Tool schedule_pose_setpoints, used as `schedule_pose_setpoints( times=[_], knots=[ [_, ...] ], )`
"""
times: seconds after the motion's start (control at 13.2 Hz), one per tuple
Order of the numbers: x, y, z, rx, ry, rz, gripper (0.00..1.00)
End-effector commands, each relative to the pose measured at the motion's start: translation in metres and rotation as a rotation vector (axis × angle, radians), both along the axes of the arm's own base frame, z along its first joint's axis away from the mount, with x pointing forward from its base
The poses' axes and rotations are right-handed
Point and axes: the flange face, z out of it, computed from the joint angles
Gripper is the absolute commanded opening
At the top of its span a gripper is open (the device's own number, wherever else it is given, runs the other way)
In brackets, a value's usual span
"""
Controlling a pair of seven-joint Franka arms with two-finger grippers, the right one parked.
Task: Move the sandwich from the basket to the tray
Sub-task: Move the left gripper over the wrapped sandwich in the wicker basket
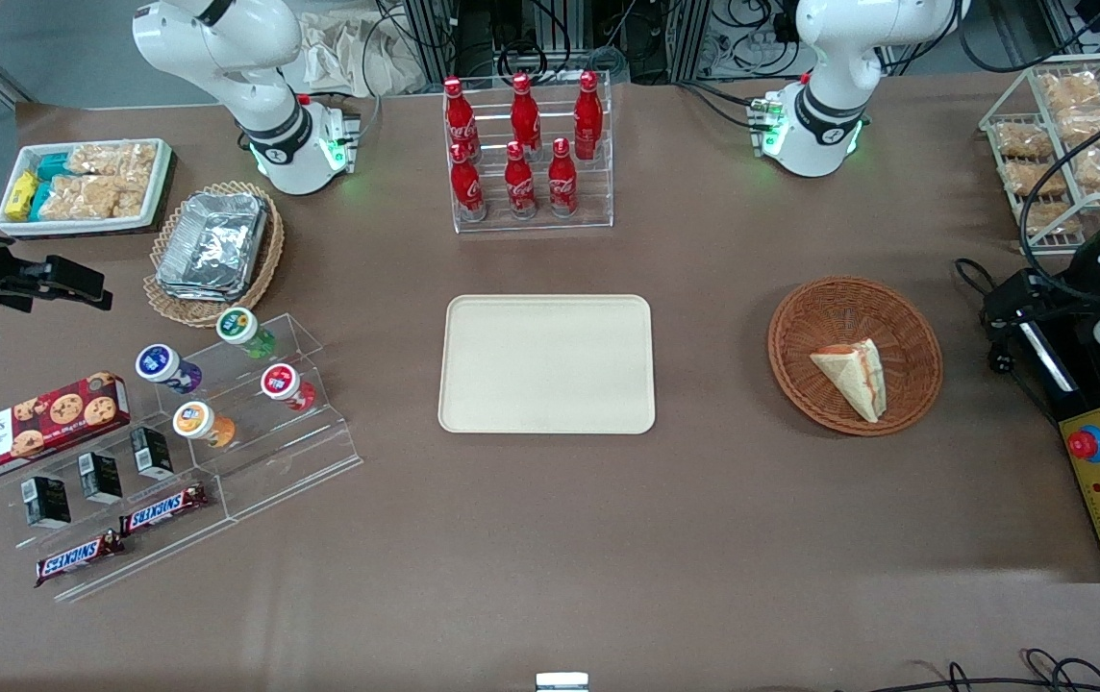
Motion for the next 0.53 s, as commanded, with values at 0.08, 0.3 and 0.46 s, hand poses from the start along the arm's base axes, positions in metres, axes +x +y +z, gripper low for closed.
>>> schedule_pose_setpoints(
  times=[0.08, 0.3, 0.46],
  knots=[
    [0.002, -0.002, 0.004, -0.019, 0.035, 0.026, 1.0],
    [-0.008, -0.002, -0.021, -0.026, 0.13, 0.127, 1.0],
    [-0.017, -0.003, -0.045, -0.043, 0.18, 0.231, 1.0]
  ],
)
